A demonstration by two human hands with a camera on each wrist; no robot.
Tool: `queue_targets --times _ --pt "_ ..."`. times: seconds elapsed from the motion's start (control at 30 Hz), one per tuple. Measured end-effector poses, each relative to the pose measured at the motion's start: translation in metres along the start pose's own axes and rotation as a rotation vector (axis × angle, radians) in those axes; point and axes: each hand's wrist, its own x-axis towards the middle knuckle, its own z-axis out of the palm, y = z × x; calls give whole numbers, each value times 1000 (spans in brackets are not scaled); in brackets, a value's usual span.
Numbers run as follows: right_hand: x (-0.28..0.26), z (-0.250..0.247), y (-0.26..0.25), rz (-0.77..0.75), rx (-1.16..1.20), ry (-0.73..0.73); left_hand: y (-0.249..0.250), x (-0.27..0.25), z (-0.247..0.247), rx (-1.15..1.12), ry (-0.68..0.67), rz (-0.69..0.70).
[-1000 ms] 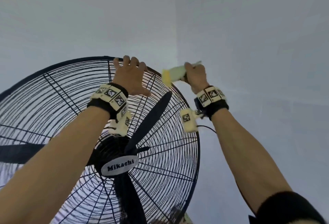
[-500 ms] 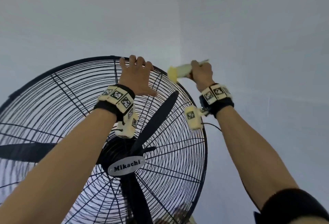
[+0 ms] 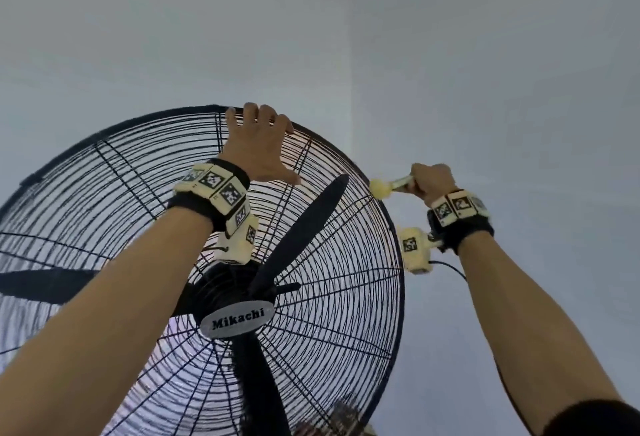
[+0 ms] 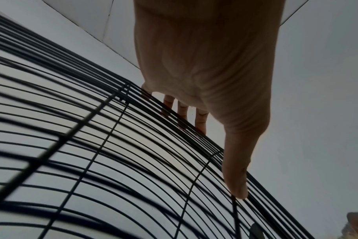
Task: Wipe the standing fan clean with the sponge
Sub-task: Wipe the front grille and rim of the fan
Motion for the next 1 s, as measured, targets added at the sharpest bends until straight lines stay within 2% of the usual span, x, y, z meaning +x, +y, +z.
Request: queue_targets --times 0.07,0.2,0.27,0.37,0.5,0.57,0.67,0.83,0.9,1.0 --pt "-3 9 -19 -75 -5 64 2 1 0 2 -1 -1" --pt "21 73 -67 -157 90 -40 2 -1 -2 -8 -4 -7" --pt "14 91 -82 -183 109 -28 0 -1 -2 -9 4 -11" --pt "-19 76 -81 -165 55 27 -1 -3 -1 2 6 -13" --pt "-13 18 -38 -91 -203 88 3 -2 -1 0 -2 -4" --pt "-17 2 -23 -103 -317 96 4 -2 -2 7 -1 -6" --pt "-18 14 -39 -168 -192 88 5 0 -3 12 -2 -7" --pt "19 83 -74 -240 77 -10 -2 -2 2 0 32 8" --pt "-17 83 -88 -247 66 20 -5 -2 4 7 42 8" --pt "-22 57 -67 -202 -70 112 -5 -2 6 13 44 15"
